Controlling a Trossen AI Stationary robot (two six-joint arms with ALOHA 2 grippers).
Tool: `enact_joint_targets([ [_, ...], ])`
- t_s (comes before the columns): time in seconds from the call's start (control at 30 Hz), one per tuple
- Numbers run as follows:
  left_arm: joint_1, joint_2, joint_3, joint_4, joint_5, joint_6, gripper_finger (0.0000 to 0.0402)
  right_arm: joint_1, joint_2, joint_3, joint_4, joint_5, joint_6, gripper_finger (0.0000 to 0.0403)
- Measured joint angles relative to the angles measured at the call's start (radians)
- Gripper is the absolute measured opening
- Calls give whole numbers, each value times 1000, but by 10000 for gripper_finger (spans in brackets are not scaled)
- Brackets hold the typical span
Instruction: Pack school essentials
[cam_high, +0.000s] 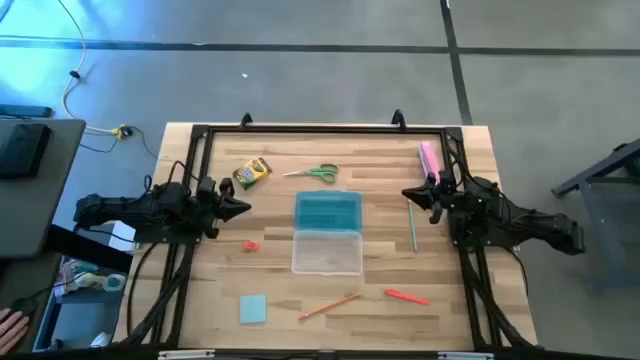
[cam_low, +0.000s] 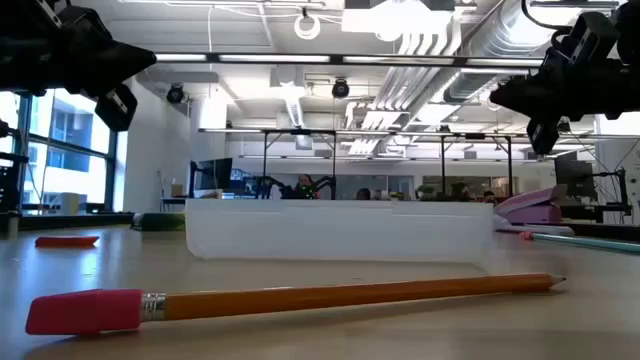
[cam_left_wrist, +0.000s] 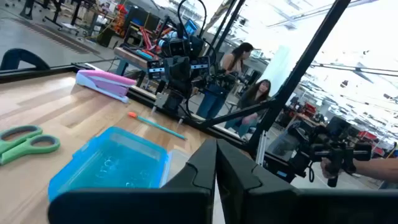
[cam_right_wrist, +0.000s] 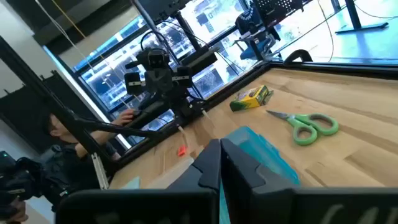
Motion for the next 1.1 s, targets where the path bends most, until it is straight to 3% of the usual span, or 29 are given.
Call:
enact_joint_targets([
  [0.4,0,0,0,0,0,0,0,0,0,0,-2,2,-29,0],
  [0.67,0,0,0,0,0,0,0,0,0,0,-19,96,35,0],
  [0.87,0,0,0,0,-2,0,0,0,0,0,-20,99,41,0],
  [1.1,0,0,0,0,-67,-1,2,0,0,0,-20,99,41,0],
])
